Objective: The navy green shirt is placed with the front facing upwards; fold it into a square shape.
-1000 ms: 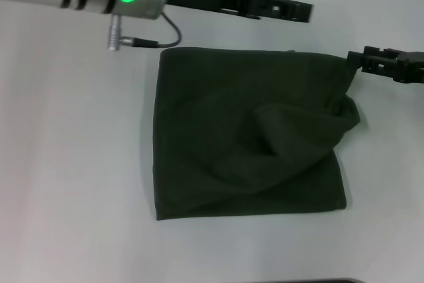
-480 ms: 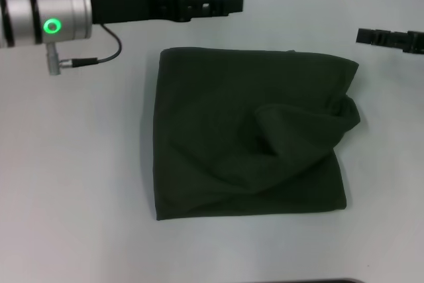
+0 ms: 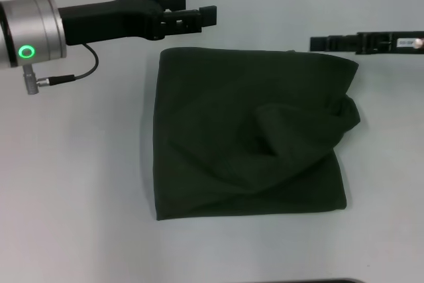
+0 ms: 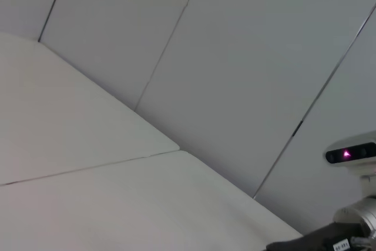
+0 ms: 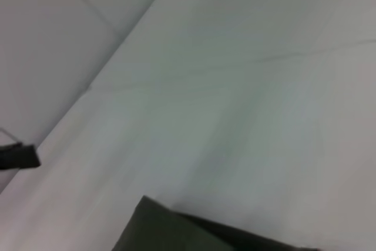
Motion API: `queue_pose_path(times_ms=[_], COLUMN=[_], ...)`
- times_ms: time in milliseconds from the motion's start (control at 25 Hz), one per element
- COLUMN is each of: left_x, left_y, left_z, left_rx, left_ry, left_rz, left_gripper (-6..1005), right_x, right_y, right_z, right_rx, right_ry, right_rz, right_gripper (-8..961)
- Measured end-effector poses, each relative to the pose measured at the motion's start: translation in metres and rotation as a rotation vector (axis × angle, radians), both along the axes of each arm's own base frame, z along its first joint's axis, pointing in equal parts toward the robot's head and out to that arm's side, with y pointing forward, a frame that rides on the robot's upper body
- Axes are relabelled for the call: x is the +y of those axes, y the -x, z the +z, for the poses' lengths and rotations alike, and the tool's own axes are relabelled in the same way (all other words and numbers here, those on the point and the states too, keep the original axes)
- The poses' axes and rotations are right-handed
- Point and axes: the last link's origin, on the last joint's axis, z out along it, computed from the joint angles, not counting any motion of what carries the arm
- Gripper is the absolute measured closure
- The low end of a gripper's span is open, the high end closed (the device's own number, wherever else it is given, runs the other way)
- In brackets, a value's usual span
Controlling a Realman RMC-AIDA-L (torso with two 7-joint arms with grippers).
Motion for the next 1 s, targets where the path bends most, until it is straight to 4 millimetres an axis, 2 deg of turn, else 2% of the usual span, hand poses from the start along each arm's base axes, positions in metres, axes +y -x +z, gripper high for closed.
queue_pose_path(times_ms=[520, 1000], left_x=[-0.002, -0.004], left_y=[0.007, 0.008], left_z=[-0.001, -0.006], left_rx=[-0.001, -0.021], left_ry=[-0.012, 0.003], left_rz=[0.014, 0.029], left_gripper=[95, 96], right_x=[-0.02, -0.019], right_y=[0.015, 0.005], right_z=[-0.014, 0.019], right_rx=[0.038, 0.063], right_ry=[0.12, -0.002], right_rz=[0.136, 0.126], right_gripper=[208, 218])
